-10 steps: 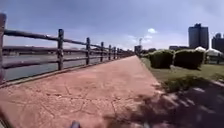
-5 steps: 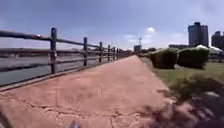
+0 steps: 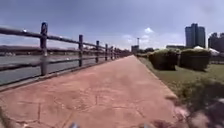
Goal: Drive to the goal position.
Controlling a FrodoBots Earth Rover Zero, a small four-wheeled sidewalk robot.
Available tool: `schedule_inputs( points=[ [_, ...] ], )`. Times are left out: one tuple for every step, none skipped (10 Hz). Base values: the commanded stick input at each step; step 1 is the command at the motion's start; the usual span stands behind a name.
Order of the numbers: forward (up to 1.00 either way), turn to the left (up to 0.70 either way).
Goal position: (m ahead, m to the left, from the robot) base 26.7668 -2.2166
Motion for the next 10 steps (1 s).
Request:
schedule_inputs(
  points=[
    [0.7, 0.0],
    [0.7, -0.21],
    [0.7, -0.35],
    [0.7, -0.35],
    [0.7, -0.35],
    [0.7, -0.35],
    [0.7, -0.35],
    [0.7, -0.35],
    [0.7, -0.35],
    [0.7, -0.35]
  ],
)
